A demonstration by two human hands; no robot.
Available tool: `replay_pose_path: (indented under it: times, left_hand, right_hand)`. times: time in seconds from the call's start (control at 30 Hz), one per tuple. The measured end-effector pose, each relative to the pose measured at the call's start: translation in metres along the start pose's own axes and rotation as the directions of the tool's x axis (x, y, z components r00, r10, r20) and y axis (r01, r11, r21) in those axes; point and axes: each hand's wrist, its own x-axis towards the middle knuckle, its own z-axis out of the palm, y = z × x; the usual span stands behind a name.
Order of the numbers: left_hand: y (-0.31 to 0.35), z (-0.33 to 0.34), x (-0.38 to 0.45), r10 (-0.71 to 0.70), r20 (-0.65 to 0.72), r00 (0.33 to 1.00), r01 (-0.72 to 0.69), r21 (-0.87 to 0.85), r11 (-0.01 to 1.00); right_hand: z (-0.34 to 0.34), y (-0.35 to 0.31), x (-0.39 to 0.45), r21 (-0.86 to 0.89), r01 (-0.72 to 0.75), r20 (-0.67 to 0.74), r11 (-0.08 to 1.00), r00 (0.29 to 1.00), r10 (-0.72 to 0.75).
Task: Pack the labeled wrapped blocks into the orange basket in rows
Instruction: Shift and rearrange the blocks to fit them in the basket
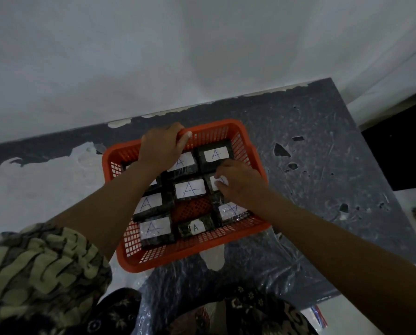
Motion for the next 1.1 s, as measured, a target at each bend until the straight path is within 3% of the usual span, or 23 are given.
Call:
replay_pose_path:
  times: [0.07,0.13,0.2,0.5,0.6,0.67,0.77,1.1]
  left_hand:
    - [-0.001,0.0,0.0,0.002,-0.004,1.0,-0.002,0.002,1.0]
    - [0.0,0.001,0.0,0.008,-0.007,1.0,-0.008,-0.001,1.0]
    - [0.0,0.0,0.0,0.012,-0.007,1.0,-0.012,-0.01,1.0]
    - [0.001,0.001,0.0,0.01,-0.011,1.0,-0.01,0.003,1.0]
    - [0.001,-0.001,-0.001,0.006,0.003,1.0,-0.006,-0.009,1.0]
    - [0.002,-0.001,-0.001,0.004,0.005,1.0,-0.004,-0.006,1.0]
    - [0.001,-0.001,-0.001,0.011,-0.001,1.0,-0.011,-0.004,1.0]
    - [0.001,0.0,-0.001,-0.01,0.003,1.0,0.01,-0.001,1.0]
  right_hand:
    - [-0.004,0.0,-0.007,-0.078,0.021,0.045,0.997,0.999,-0.017]
    - [-0.006,-0.001,-0.01,-0.141,0.037,0.237,0.989,0.972,-0.003]
    - [-0.008,-0.002,-0.009,-0.159,0.033,0.325,0.987,0.946,0.021]
    - [0.003,-0.005,-0.007,-0.15,0.004,0.25,0.989,0.968,0.034]
    - [0.004,-0.004,-0.008,-0.047,-0.114,0.221,0.992,0.968,0.121]
    - [0.007,-0.007,-0.007,0.031,-0.211,0.13,0.977,0.97,0.205]
    - [0.012,-0.014,-0.001,-0.001,-0.257,0.019,0.966,0.966,0.257]
    - [-0.003,-0.017,0.019,-0.217,-0.143,0.191,0.966,0.964,0.186]
